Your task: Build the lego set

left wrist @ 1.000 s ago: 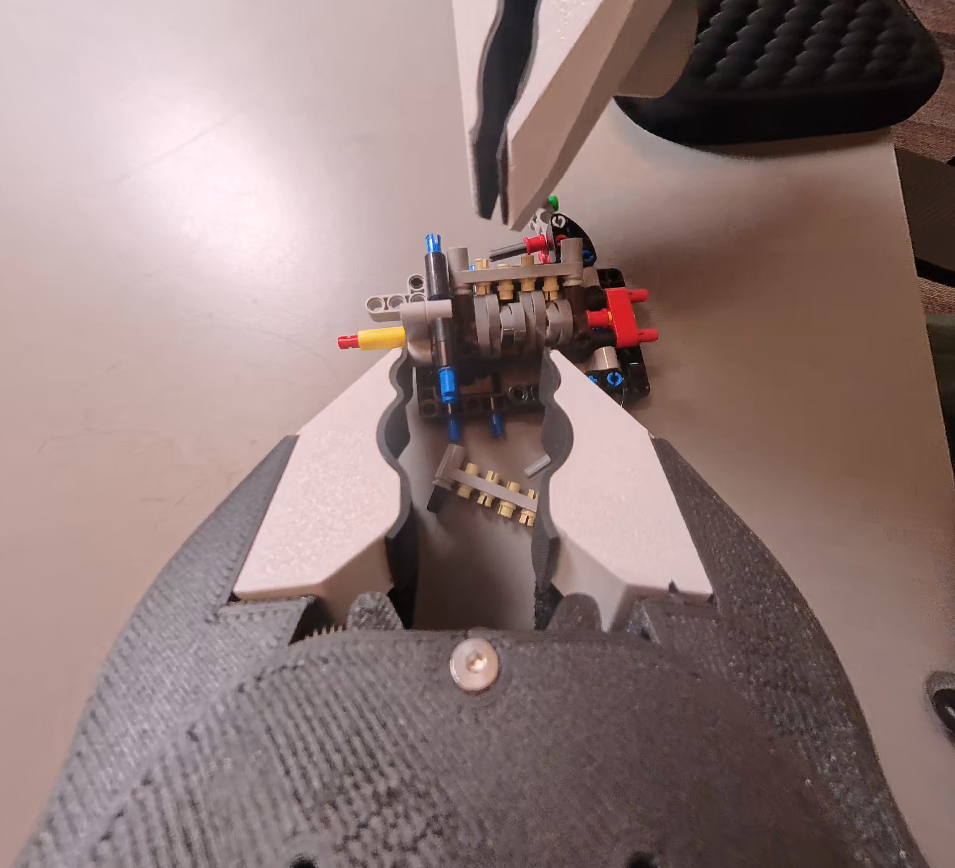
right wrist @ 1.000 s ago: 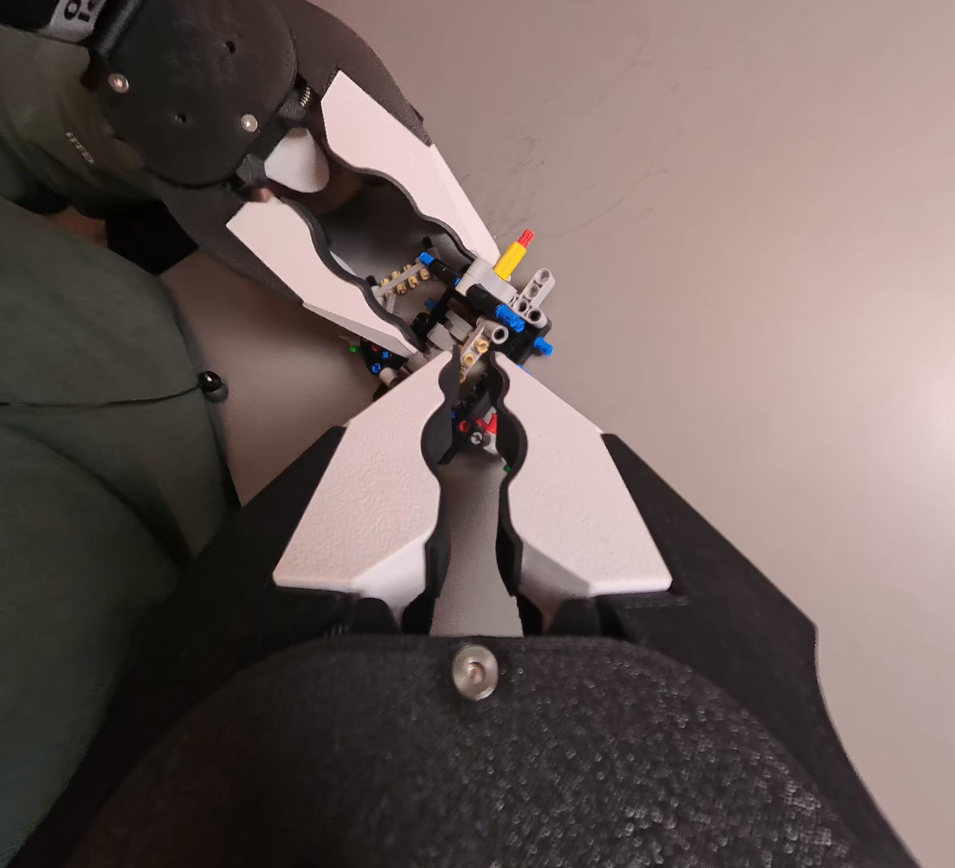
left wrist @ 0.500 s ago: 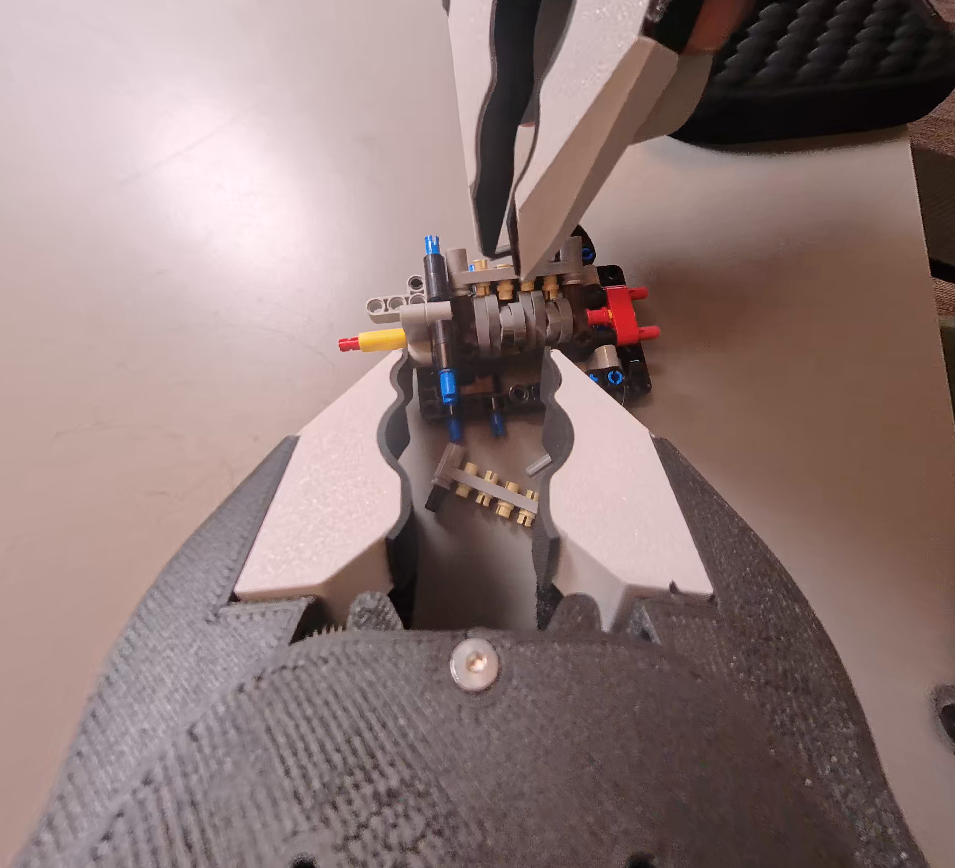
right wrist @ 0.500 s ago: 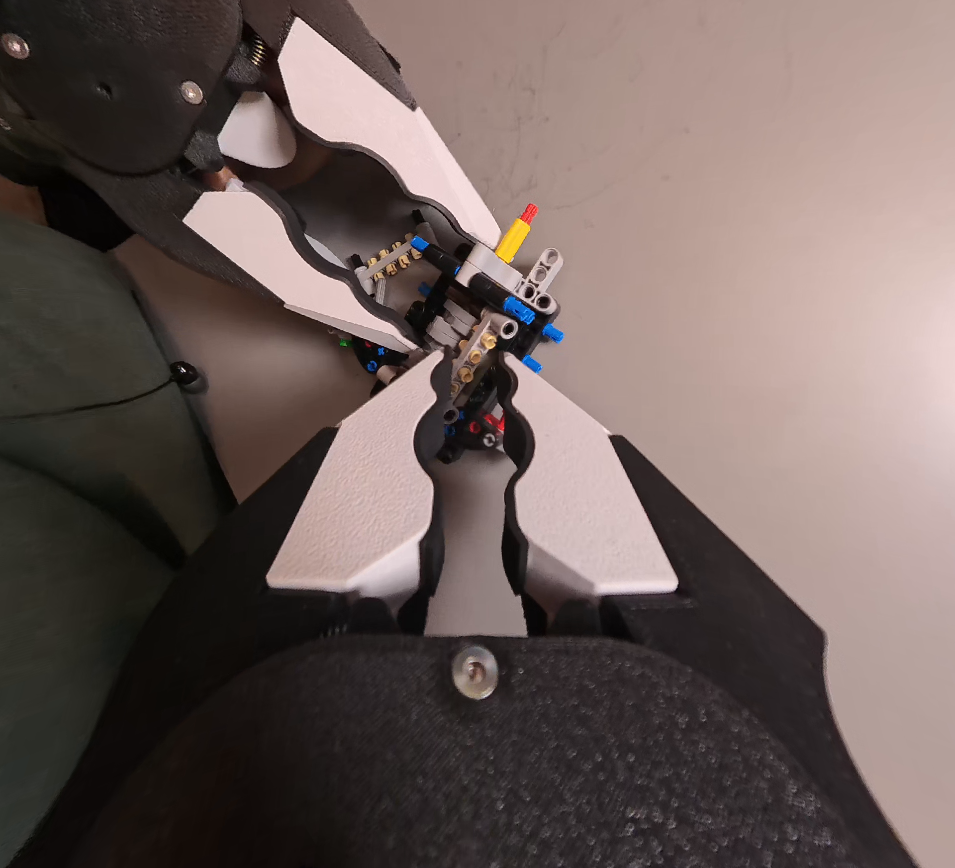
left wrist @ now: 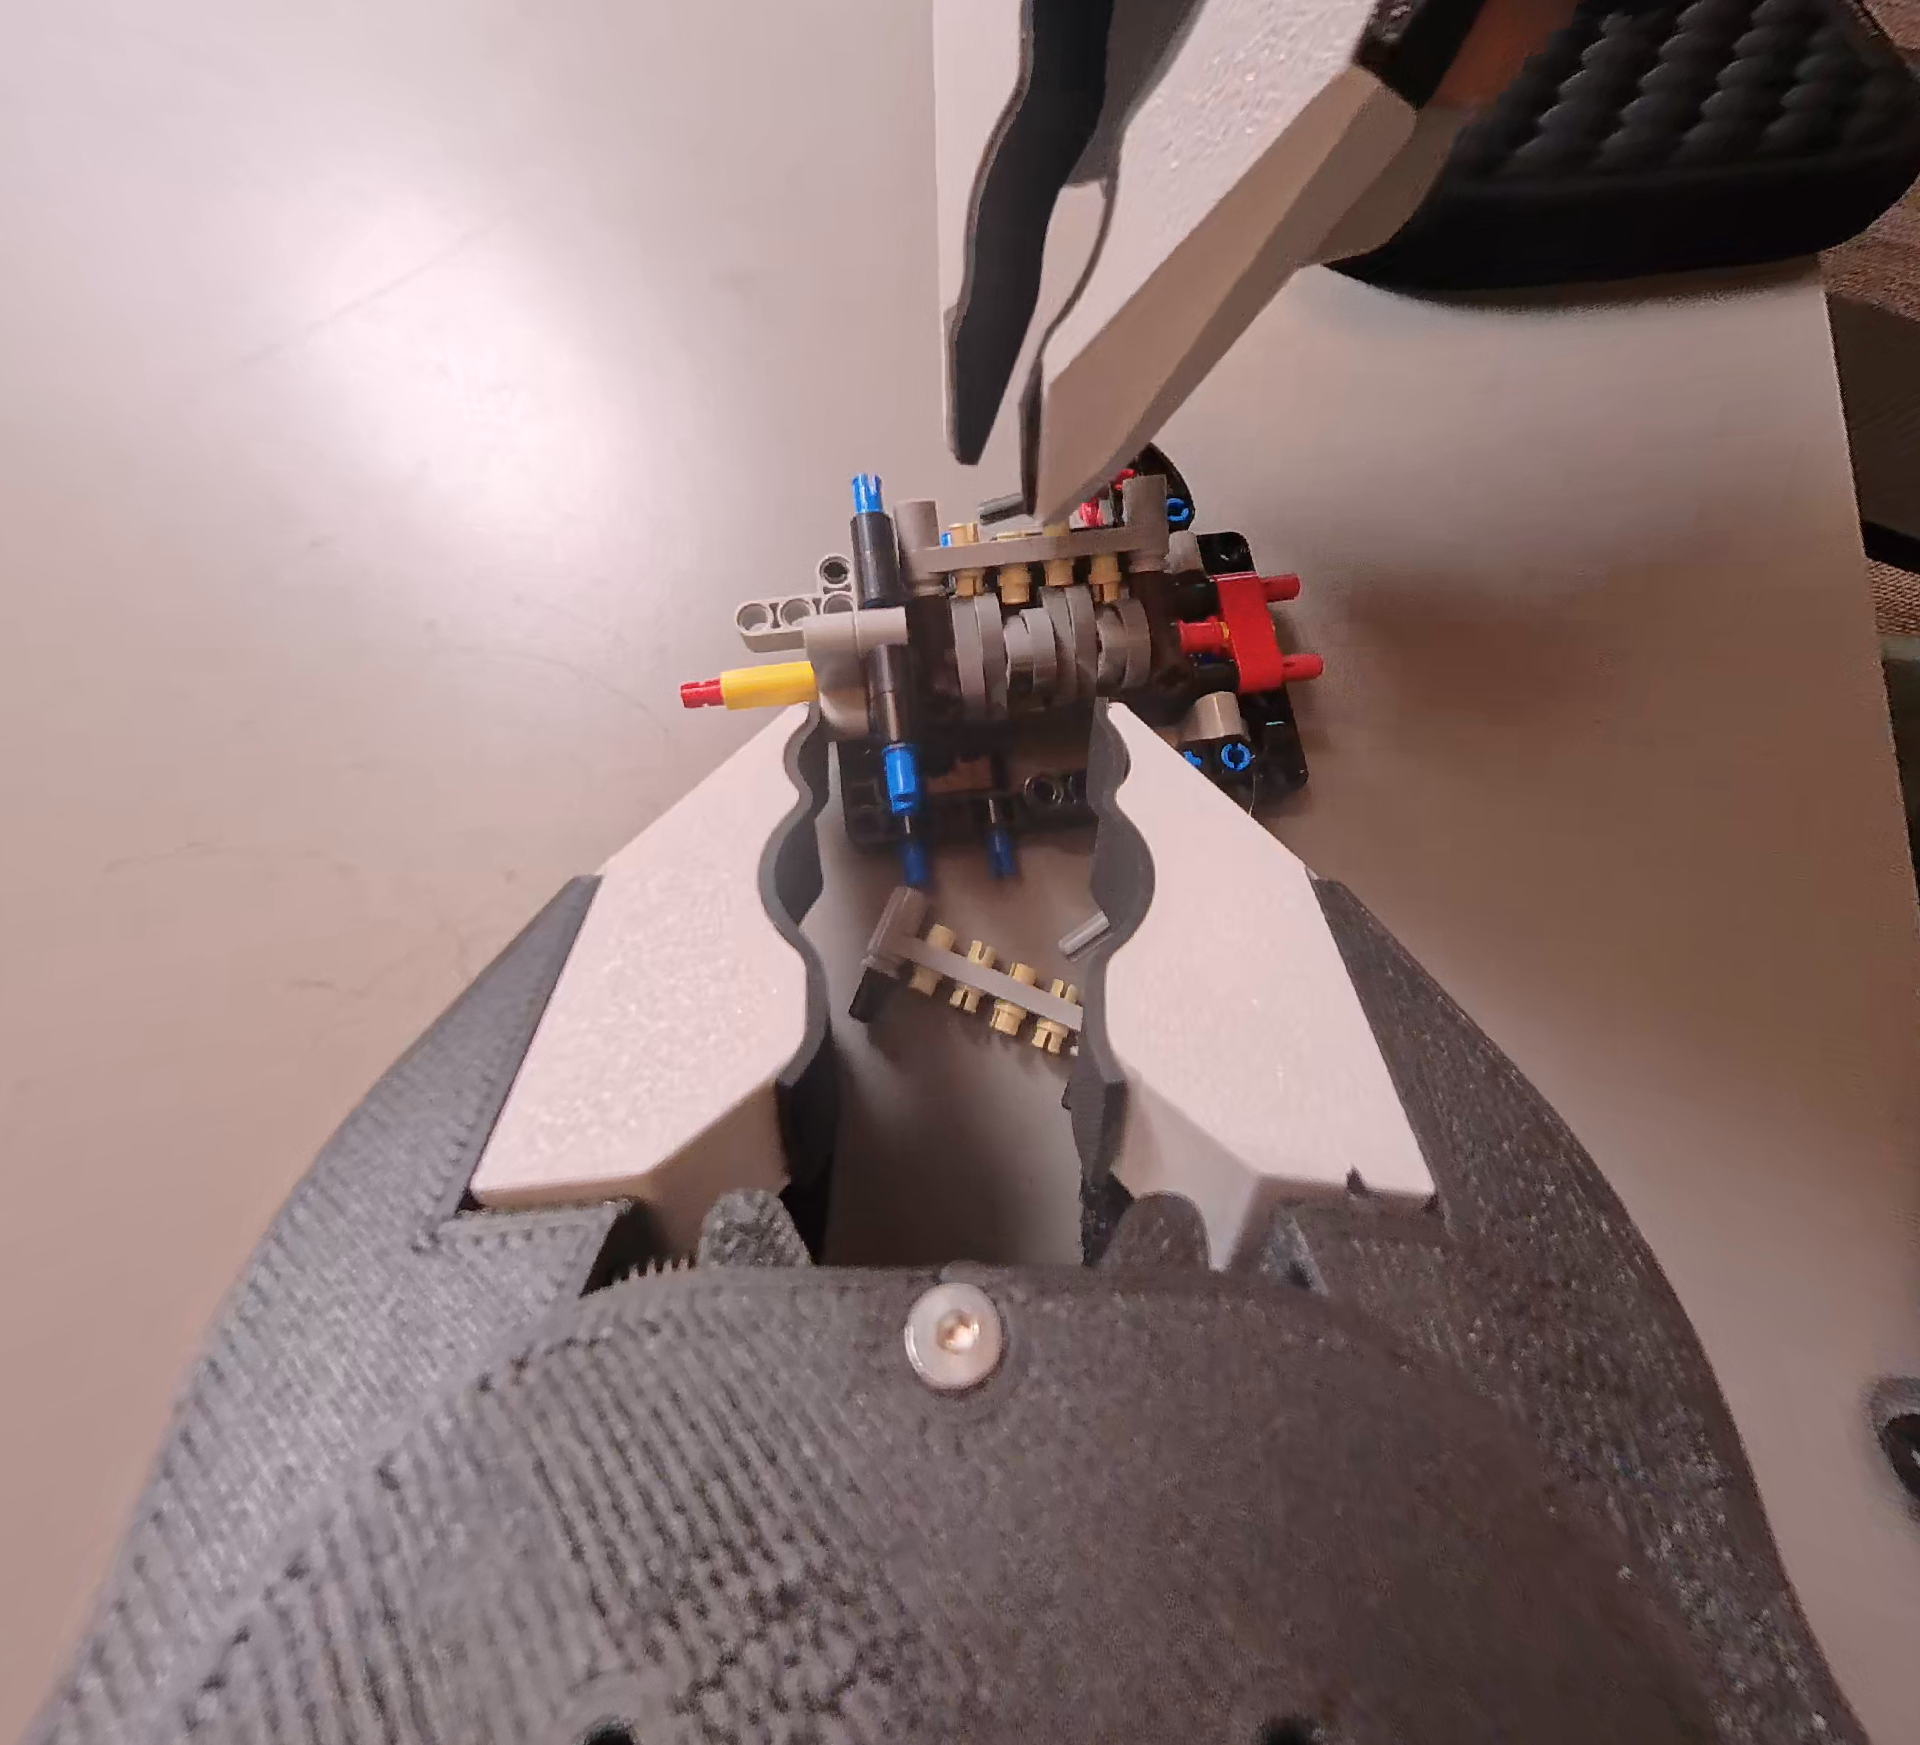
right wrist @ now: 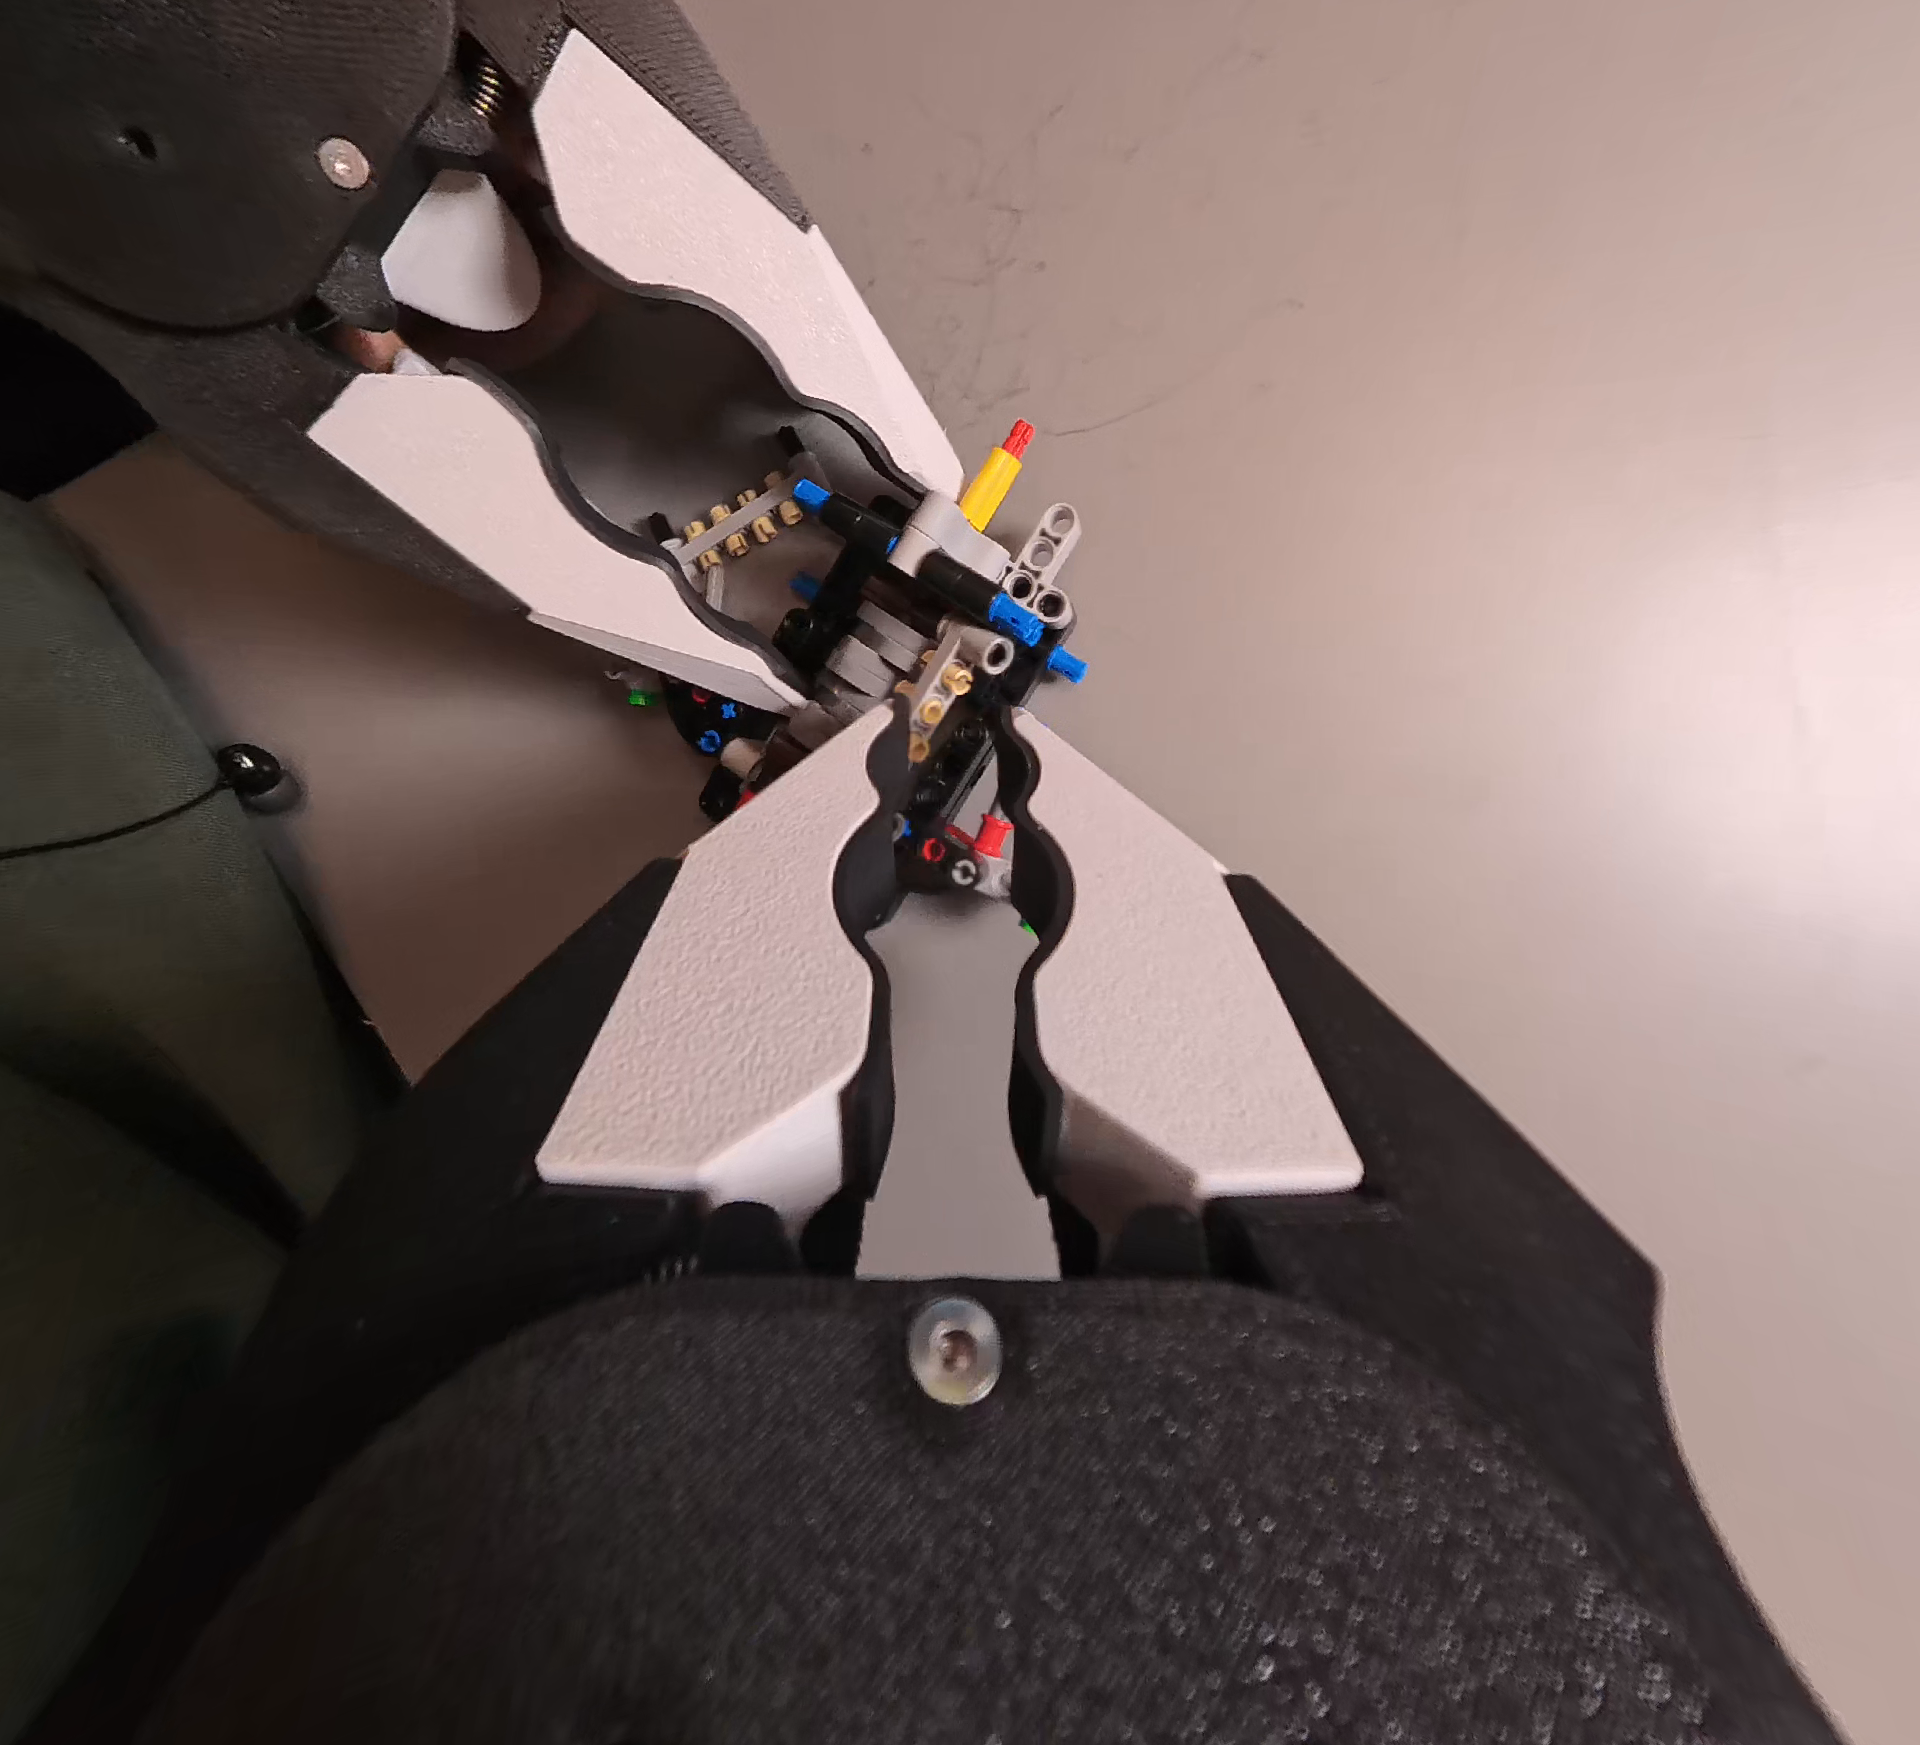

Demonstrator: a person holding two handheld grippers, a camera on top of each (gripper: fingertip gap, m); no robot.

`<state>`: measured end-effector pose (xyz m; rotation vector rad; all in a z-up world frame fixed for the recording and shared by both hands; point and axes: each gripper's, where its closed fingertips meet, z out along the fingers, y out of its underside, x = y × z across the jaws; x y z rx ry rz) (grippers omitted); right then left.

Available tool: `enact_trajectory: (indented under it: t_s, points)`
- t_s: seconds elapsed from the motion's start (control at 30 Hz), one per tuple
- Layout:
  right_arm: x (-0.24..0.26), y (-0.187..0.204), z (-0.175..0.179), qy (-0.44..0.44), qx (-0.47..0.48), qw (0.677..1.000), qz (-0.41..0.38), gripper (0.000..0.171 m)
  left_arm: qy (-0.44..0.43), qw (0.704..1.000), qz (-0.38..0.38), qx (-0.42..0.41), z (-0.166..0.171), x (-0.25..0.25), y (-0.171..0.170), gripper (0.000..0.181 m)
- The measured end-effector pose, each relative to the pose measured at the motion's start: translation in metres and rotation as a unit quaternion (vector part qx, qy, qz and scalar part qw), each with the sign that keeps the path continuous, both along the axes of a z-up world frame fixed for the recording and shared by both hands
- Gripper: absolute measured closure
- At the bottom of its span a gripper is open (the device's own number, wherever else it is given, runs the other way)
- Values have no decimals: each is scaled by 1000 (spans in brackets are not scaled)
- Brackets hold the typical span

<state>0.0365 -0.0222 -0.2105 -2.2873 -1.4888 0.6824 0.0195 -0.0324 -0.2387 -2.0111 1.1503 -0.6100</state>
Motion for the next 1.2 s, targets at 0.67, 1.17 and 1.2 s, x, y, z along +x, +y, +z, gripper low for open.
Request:
enact_trajectory:
  t_s: [0.67, 1.17, 1.2]
  points:
    - [7, -10, -6, 28, 15, 999, -11, 157, -3, 999, -28, 15, 4, -2, -5, 132]
    - [9, -25, 2, 80, 56, 994, 39, 157, -3, 999, -22, 26, 5, -7, 3, 132]
    - [8, -25, 0, 79, 57, 994, 40, 158, -4, 999, -21, 27, 5, -7, 4, 132]
